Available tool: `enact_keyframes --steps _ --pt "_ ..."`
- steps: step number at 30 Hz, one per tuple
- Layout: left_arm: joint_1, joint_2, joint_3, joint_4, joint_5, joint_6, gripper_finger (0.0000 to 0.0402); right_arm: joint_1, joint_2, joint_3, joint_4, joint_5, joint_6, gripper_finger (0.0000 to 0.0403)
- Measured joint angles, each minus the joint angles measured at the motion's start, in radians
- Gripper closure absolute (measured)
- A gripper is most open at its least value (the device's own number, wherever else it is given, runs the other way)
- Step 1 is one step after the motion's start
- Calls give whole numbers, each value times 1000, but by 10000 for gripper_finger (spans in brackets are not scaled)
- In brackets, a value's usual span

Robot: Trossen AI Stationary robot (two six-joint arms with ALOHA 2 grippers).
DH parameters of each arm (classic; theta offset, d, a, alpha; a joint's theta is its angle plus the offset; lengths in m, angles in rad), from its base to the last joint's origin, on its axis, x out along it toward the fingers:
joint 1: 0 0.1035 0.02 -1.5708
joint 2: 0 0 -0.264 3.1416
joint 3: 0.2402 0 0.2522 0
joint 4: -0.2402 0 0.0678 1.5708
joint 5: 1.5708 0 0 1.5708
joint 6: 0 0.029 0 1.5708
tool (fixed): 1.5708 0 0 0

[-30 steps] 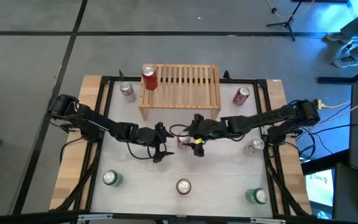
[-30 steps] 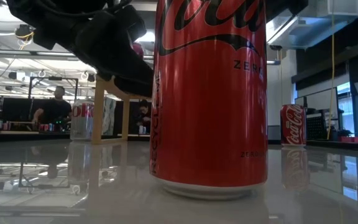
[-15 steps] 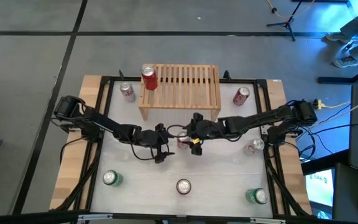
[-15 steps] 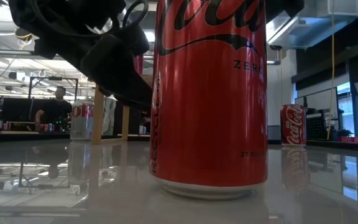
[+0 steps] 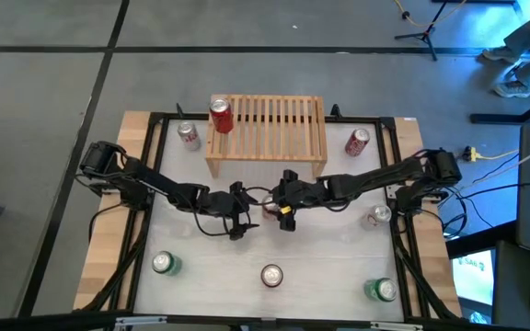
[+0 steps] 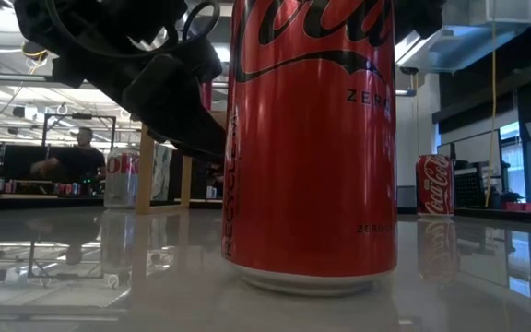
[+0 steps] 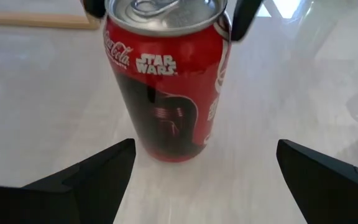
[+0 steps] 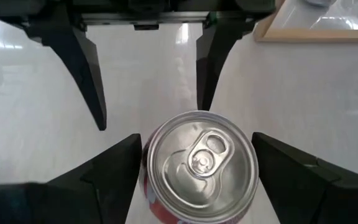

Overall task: Place canned beverage on shelf
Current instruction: Put the bottom red and white soda can on the shelf

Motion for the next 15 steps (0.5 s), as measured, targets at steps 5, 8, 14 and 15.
enact_keyframes --steps 5,8,14,15 --pt "0 0 0 2 0 0 21 0 10 1 4 -1 0 104" --pt "0 0 0 2 -1 0 21 0 11 1 3 1 0 104" --pt "0 0 0 2 -1 0 21 0 11 2 -15 1 0 104" --pt "0 0 0 2 -1 0 21 0 11 2 -12 1 0 104"
